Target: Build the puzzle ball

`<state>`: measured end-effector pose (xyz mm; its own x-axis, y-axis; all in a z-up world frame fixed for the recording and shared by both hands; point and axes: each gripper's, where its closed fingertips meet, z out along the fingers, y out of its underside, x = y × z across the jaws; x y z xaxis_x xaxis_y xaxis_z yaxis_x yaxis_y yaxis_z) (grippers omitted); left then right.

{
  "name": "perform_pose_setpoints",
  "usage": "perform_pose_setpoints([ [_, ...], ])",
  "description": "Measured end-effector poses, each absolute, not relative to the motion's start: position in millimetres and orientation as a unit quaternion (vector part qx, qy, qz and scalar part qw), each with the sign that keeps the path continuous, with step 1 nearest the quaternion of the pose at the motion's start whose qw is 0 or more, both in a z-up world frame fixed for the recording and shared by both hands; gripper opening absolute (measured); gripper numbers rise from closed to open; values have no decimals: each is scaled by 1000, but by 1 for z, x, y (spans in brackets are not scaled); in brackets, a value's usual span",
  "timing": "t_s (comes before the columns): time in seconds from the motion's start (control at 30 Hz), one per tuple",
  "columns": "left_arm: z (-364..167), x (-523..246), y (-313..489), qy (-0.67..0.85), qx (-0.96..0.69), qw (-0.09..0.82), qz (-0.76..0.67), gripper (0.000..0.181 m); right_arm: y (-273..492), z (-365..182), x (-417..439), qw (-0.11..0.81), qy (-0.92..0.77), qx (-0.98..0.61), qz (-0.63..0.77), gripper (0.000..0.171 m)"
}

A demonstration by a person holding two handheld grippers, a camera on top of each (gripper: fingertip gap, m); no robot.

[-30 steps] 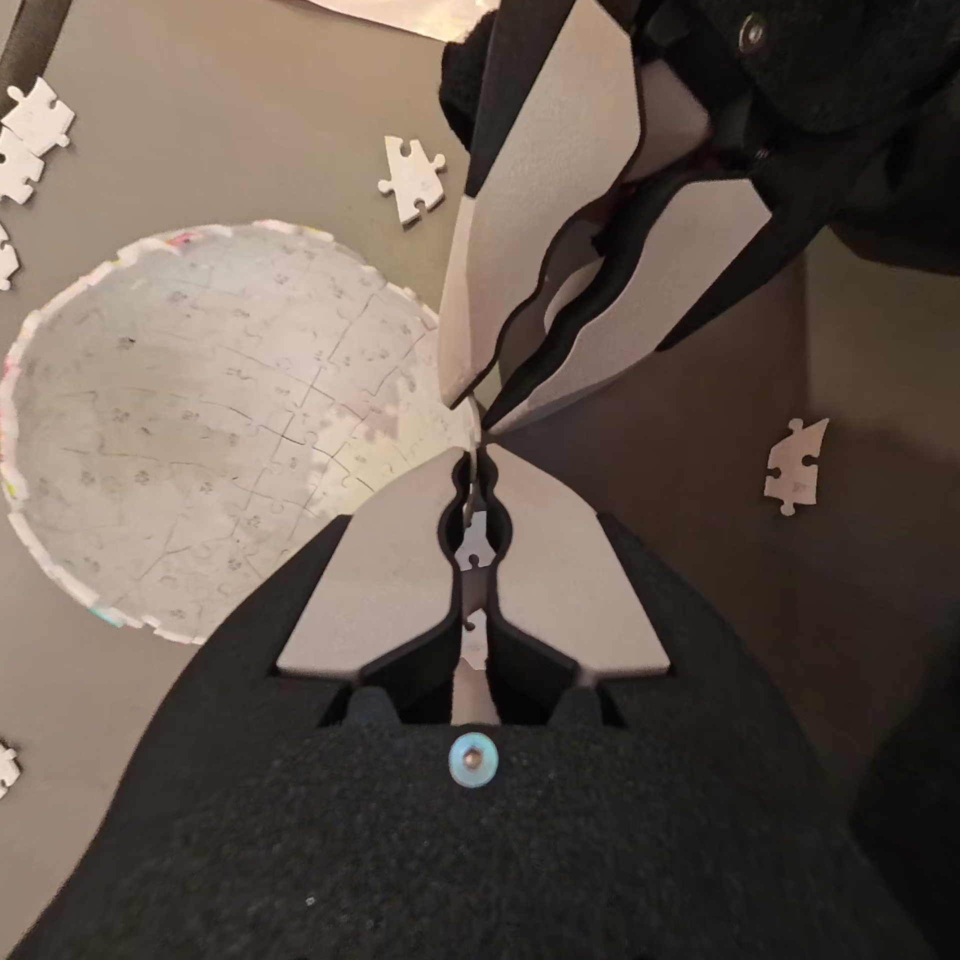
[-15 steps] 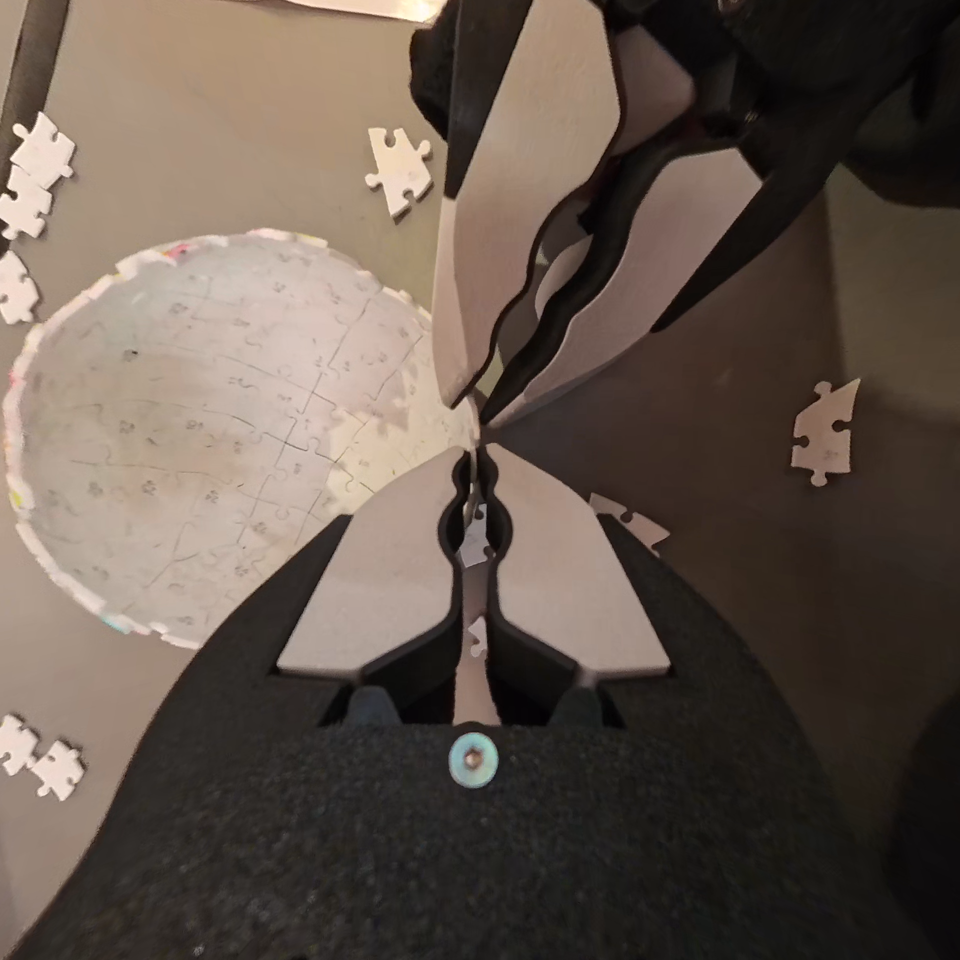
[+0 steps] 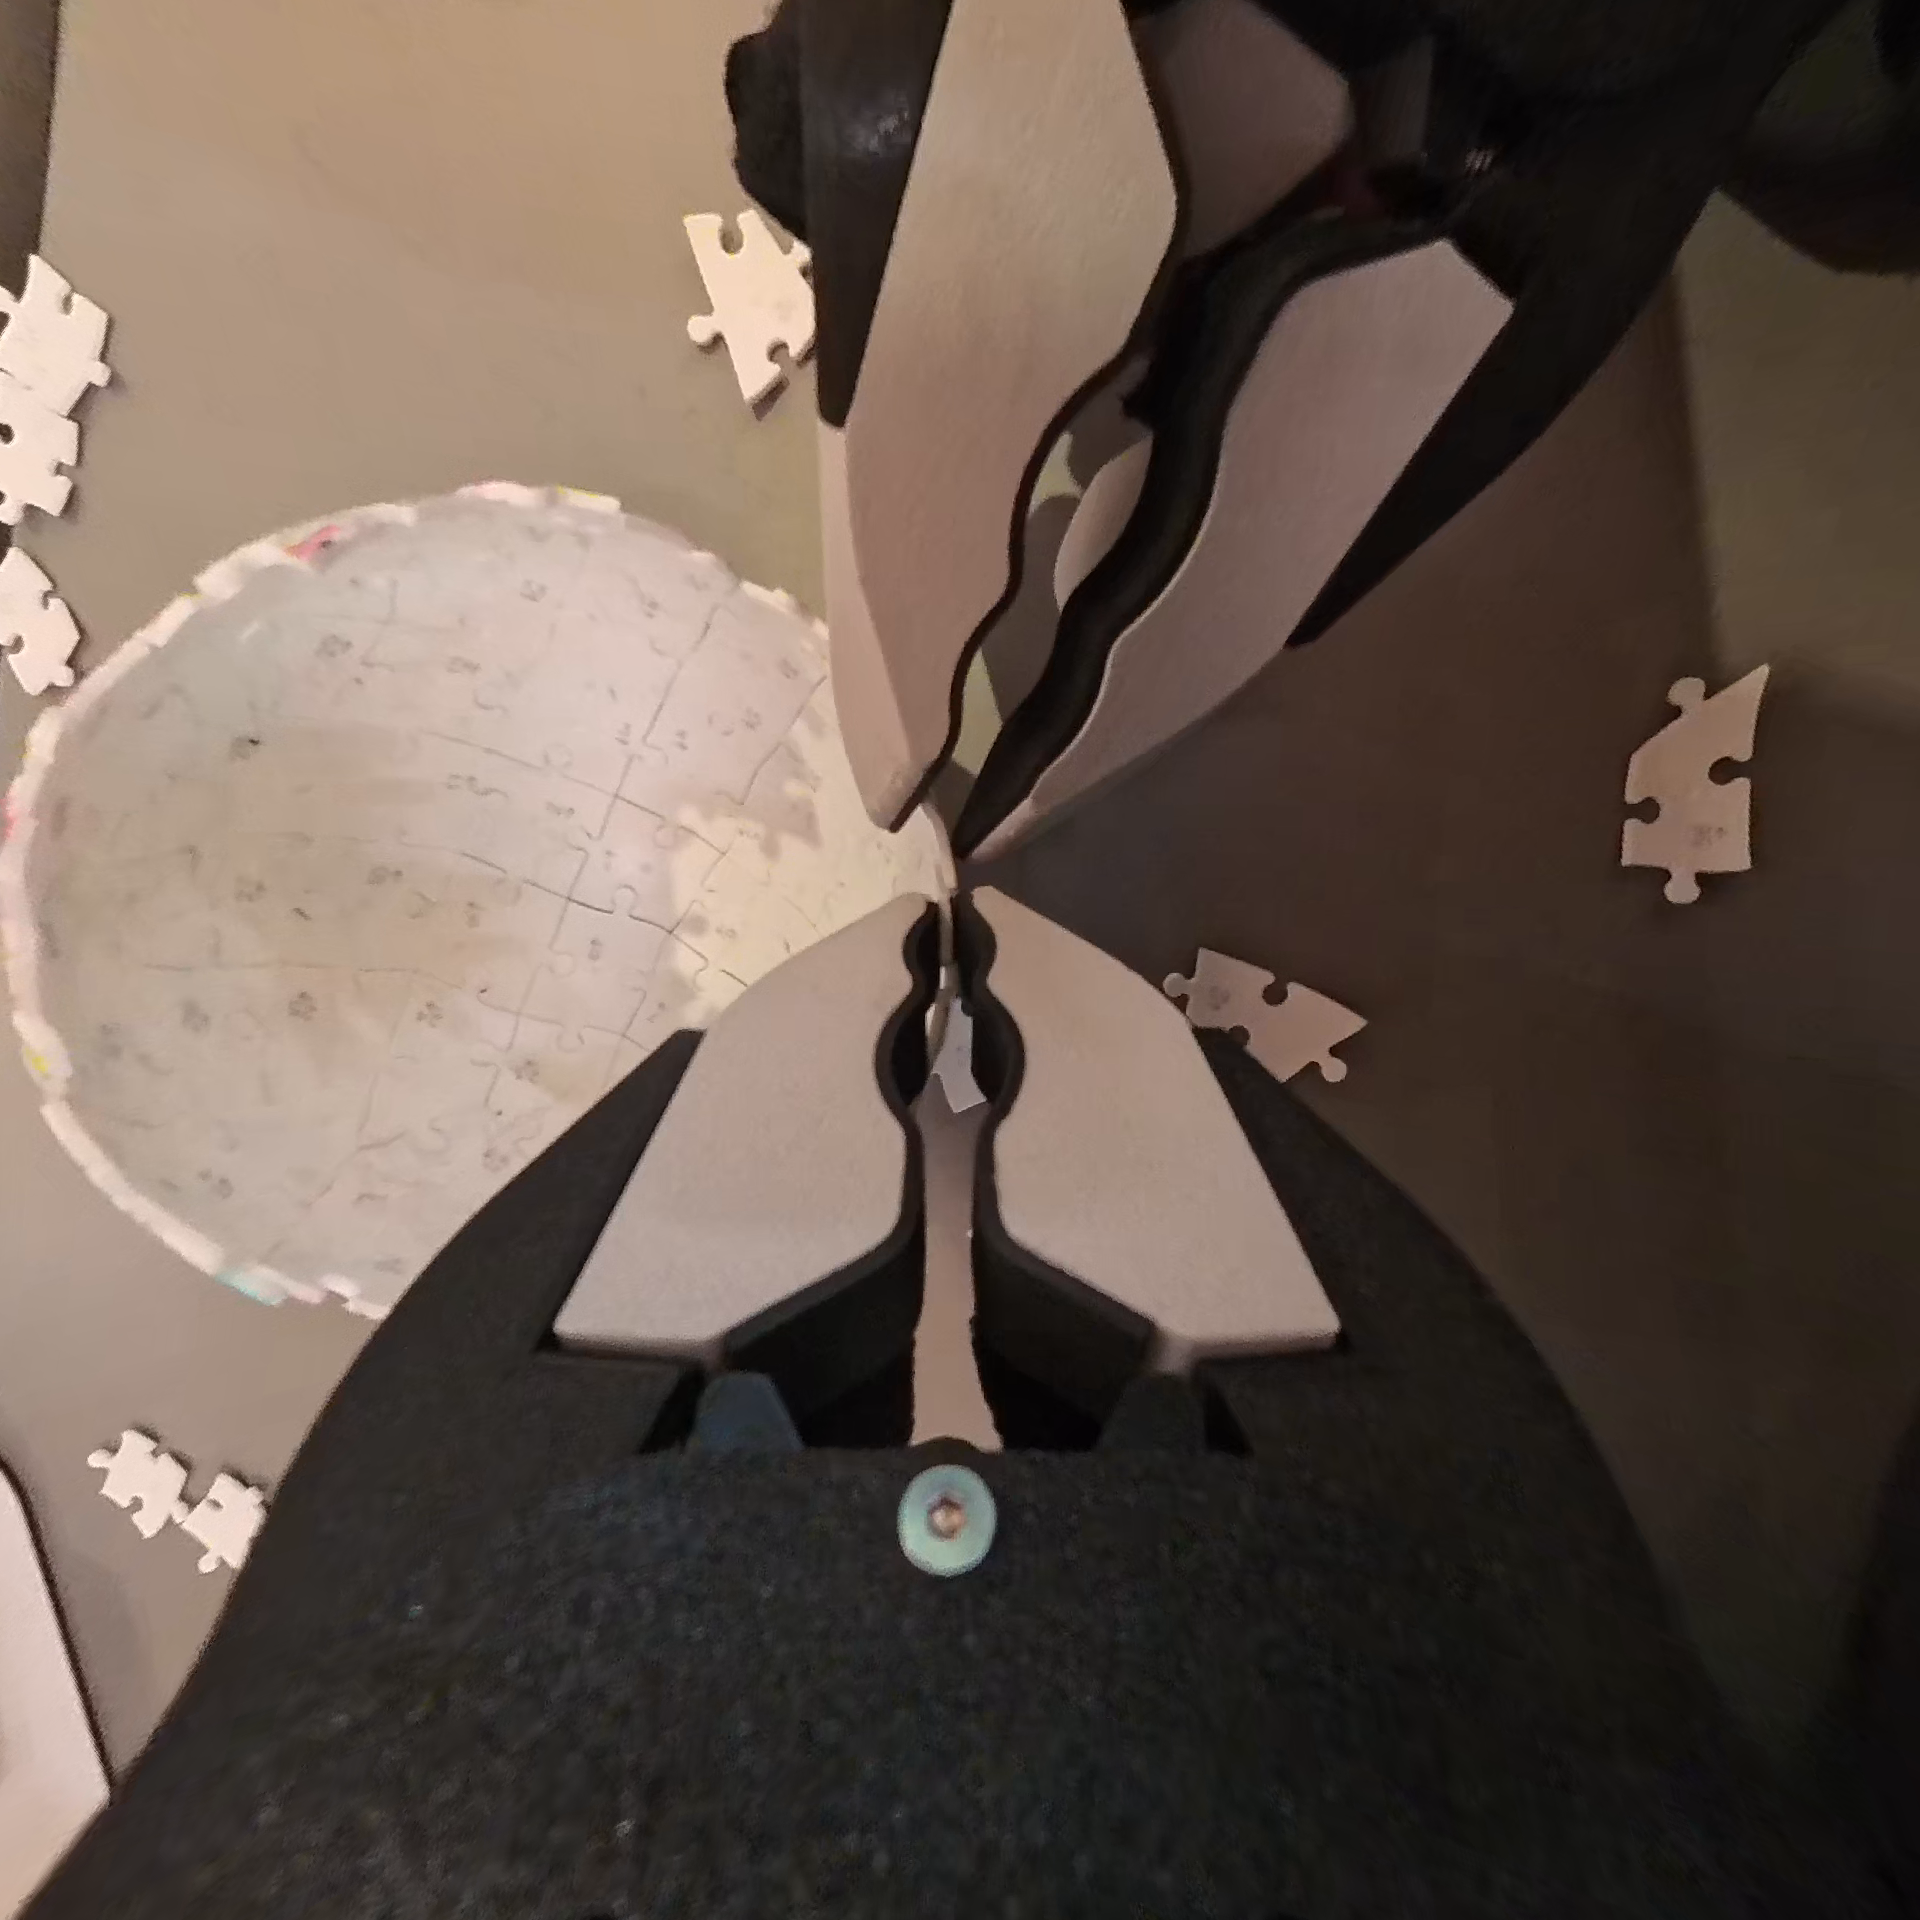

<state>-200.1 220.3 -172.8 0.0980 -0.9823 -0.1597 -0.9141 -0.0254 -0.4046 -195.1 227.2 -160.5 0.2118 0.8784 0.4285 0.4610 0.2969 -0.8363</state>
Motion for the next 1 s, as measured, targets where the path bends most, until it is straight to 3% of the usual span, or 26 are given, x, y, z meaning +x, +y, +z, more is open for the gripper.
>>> perform_pose_setpoints([
  [0.3, -173, -199, 218, 677, -703, 199, -86, 2, 223, -161, -195, 530, -625, -545, 177, 10],
  [0.63, -172, -199, 214, 683, -697, 201, -87, 2, 222, -165, -193, 381, -735, -544, 140, 12],
  [1.0, -168, -200, 214, 673, -698, 210, -123, 2, 219, -169, -202, 325, -766, -520, 194, 8],
])
